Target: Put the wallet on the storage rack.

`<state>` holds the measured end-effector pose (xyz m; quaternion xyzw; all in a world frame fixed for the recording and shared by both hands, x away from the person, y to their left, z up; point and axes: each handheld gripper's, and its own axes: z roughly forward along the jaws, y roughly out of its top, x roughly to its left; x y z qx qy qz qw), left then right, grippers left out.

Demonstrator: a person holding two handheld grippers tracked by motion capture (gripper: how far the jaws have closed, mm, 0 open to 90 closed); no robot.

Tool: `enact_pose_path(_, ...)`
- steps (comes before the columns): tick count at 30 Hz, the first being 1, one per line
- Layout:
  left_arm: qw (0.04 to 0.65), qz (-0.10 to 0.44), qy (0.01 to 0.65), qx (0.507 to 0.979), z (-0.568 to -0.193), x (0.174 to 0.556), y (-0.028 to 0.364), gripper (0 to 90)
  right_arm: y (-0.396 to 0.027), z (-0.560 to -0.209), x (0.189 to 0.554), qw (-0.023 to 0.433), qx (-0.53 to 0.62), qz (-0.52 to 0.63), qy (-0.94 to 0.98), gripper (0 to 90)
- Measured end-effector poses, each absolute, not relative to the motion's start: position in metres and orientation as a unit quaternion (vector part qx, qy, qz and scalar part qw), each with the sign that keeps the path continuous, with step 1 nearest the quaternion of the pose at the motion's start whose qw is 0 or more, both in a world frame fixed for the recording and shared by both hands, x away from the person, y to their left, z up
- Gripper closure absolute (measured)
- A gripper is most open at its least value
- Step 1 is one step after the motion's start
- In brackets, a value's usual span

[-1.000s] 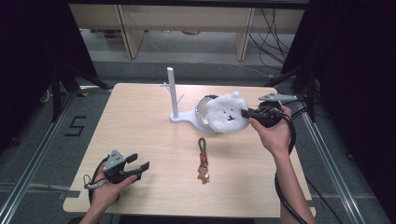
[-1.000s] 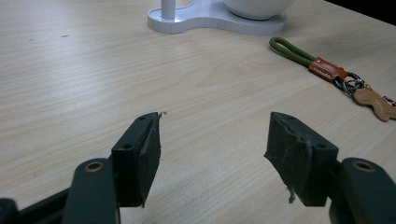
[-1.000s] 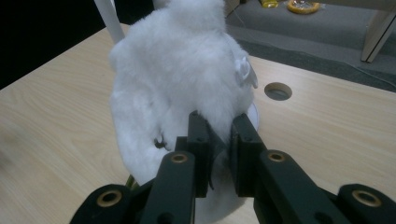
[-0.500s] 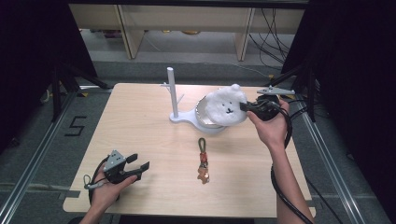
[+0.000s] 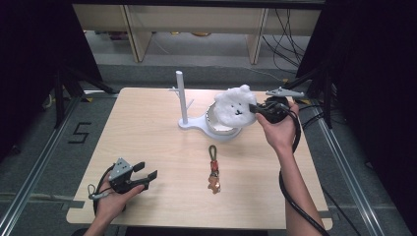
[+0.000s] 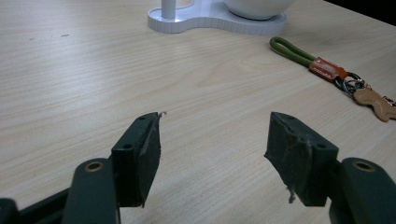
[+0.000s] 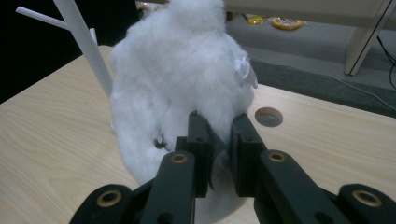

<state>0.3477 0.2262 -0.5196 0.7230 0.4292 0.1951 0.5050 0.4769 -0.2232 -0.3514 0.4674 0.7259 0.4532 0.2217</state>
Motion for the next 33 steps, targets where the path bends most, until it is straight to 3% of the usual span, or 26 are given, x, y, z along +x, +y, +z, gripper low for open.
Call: enact_pose_path(33, 0.501, 0.195, 0.431, 0.725, -0.52, 0.347, 0.226, 34.8, -0.197, -0.368, 0.508, 0.25, 0.474, 0.406, 0.74, 81.2)
